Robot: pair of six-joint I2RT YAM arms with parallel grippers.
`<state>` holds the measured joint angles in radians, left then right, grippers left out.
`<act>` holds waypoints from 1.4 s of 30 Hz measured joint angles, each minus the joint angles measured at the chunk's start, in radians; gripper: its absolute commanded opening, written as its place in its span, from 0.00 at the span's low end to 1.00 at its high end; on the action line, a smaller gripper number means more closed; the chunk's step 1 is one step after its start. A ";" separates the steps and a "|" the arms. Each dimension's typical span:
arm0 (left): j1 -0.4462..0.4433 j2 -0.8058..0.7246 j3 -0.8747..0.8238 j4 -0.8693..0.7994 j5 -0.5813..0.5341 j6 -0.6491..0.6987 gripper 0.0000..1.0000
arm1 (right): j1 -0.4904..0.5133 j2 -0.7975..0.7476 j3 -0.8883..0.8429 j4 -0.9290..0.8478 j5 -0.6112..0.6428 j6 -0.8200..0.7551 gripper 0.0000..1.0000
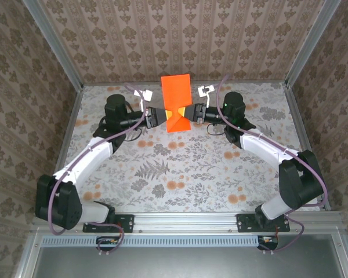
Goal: Fold a paper plane with a square sheet of paper (fold left side to right side)
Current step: Turn over the paper at the center of the table.
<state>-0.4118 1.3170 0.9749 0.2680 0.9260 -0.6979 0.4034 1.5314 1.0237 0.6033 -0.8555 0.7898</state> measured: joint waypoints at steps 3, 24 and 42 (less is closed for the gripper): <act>0.000 -0.015 0.002 -0.020 -0.015 0.018 0.05 | 0.000 0.000 -0.009 0.000 0.015 0.003 0.19; -0.287 0.048 0.306 -0.854 -0.855 0.473 0.00 | -0.092 -0.347 -0.020 -0.798 0.797 -0.317 0.62; -0.476 0.567 0.649 -1.350 -1.457 0.350 0.00 | -0.156 -0.549 -0.182 -1.032 1.186 -0.354 1.00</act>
<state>-0.8875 1.8843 1.6241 -1.0821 -0.5308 -0.3481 0.2470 0.9829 0.8413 -0.4286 0.3309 0.4355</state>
